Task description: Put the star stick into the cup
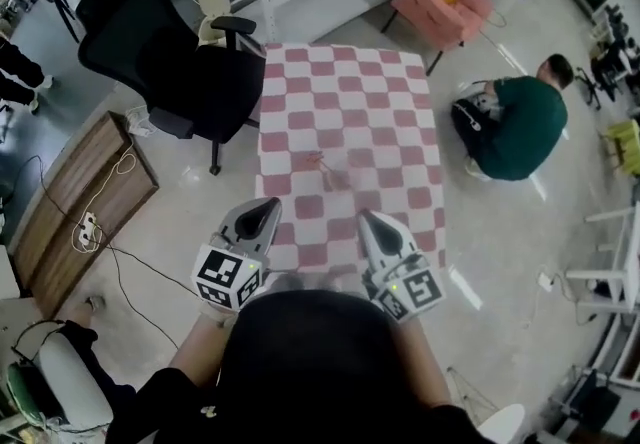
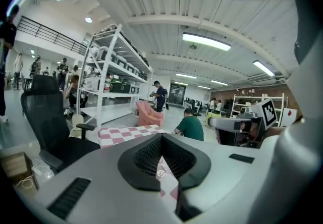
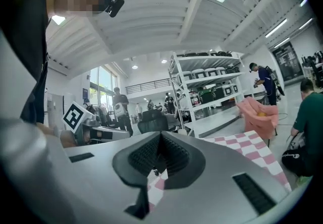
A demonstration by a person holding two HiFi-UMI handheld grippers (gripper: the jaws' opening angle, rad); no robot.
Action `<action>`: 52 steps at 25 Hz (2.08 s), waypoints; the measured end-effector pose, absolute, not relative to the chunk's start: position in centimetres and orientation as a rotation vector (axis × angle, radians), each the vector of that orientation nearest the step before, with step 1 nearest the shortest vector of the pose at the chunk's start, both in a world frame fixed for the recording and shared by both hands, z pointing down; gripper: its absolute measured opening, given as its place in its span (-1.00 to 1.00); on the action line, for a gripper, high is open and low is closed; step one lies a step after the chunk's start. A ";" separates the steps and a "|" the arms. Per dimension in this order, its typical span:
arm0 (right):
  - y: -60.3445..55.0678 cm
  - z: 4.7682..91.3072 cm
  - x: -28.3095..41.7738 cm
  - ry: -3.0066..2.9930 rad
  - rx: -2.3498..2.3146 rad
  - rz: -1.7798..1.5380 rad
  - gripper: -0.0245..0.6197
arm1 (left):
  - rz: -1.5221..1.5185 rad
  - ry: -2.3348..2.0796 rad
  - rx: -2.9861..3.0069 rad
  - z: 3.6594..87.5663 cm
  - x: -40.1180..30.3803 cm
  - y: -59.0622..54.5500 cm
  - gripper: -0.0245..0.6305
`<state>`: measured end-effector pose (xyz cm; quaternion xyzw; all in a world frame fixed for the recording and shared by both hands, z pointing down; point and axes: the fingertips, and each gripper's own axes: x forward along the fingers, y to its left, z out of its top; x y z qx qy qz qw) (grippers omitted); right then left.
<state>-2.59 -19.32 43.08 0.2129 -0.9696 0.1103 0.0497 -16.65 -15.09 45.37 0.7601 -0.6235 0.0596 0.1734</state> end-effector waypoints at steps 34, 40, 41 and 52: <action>-8.1 43.1 -12.0 -2.992 0.082 0.224 -0.88 | 0.123 -2.084 1.828 45.4 -21.2 -1.7 -0.79; -8.3 43.2 -11.6 -2.992 0.111 0.216 -0.88 | 0.121 -2.082 1.842 45.4 -21.4 -2.0 -0.79; -8.4 43.2 -11.5 -2.990 0.117 0.215 -0.88 | 0.121 -2.081 1.845 45.3 -21.5 -2.2 -0.79; -9.1 43.4 -10.9 -2.986 0.141 0.220 -0.88 | 0.149 -2.074 1.858 44.8 -21.0 -3.3 -0.79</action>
